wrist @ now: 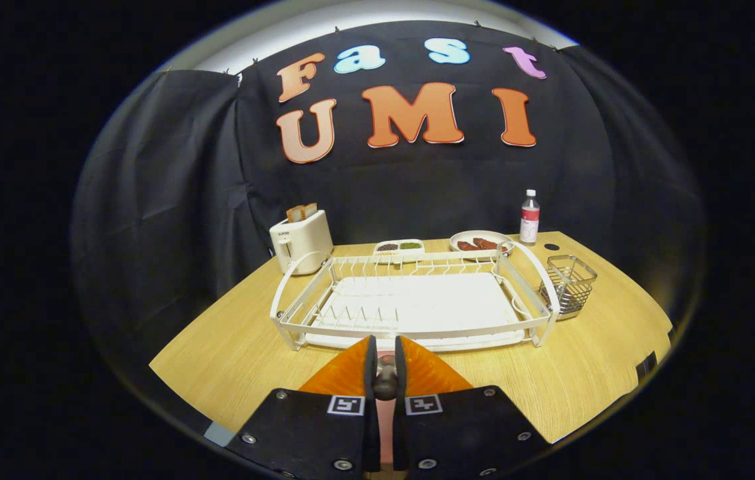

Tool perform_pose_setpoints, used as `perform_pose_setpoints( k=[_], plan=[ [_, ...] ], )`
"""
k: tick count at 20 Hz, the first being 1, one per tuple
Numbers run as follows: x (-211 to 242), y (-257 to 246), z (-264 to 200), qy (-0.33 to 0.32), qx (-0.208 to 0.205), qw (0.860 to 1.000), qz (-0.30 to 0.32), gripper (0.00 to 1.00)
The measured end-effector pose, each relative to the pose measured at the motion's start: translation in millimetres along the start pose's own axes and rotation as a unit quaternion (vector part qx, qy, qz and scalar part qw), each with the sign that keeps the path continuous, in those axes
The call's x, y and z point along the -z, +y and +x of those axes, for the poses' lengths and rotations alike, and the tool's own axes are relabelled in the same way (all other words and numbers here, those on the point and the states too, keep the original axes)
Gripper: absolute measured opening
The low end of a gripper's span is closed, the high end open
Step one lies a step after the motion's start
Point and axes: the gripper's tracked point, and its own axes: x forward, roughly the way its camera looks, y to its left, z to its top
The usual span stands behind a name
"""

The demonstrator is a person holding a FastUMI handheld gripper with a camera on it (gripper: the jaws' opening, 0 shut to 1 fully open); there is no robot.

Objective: Take the plate from the dish rack, then take the spoon from the basket and place it into the plate.

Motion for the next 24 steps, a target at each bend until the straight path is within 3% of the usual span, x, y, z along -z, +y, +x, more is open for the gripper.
perform_pose_setpoints(
  k=[6, 10, 12, 15, 19, 24],
  plan=[
    [22.7, 3.6, 13.9, 0.007, -0.017, 0.999, -0.029, 0.08],
    [30.0, -0.4, 12.7, 0.028, -0.019, 0.999, -0.027, 0.14],
    [25.7, -5.7, 8.9, 0.03, -0.018, 0.999, -0.017, 0.27],
    [11.5, -20.9, 3.3, 0.024, -0.008, 1.0, -0.011, 0.56],
    [-18.4, -48.2, -8.5, 0.011, 0.016, 1.0, -0.009, 0.81],
    [-61.6, -97.4, -23.8, -0.01, 0.051, 0.998, -0.019, 0.93]
  ],
)
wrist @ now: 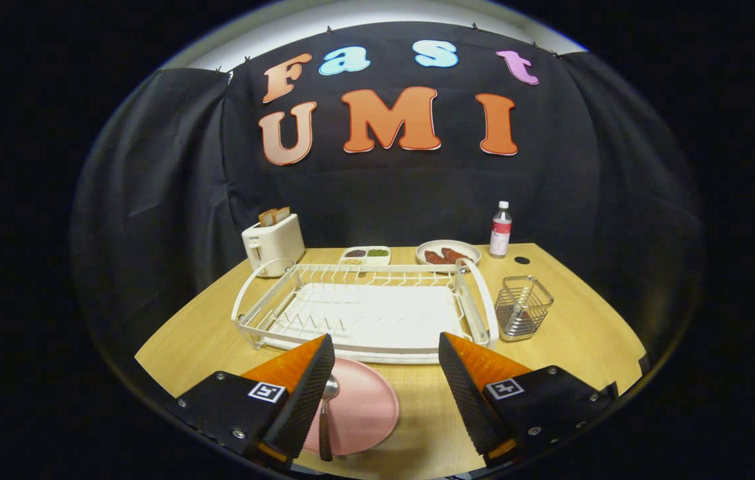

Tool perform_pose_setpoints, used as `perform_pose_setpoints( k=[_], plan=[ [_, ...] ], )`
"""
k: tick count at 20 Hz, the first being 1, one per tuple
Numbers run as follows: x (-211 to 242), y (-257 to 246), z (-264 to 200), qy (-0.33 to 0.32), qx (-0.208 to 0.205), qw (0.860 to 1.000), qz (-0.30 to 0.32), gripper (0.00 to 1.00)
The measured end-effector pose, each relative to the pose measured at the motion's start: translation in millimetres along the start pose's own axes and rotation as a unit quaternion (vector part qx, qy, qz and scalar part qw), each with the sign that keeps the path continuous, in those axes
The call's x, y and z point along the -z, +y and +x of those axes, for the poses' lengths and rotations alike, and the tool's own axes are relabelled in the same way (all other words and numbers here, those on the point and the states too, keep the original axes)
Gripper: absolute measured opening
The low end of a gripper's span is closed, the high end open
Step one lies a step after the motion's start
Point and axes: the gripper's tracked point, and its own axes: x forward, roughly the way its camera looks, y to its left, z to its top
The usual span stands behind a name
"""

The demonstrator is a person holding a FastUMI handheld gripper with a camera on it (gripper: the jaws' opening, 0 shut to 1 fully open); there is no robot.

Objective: Take the plate from the dish rack, then take the spoon from the basket and place it into the plate.

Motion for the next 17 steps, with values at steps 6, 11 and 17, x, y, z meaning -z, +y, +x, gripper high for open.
perform_pose_setpoints(
  k=[6, 11, 17],
  plan=[
    [-74.8, -65.1, -14.4, -0.051, 0.041, 0.998, 0.004, 0.97],
    [-124.1, -109.2, -30.3, -0.086, 0.065, 0.994, -0.001, 0.97],
    [-160.0, -137.2, -43.8, -0.11, 0.068, 0.992, 0.008, 0.97]
  ],
)
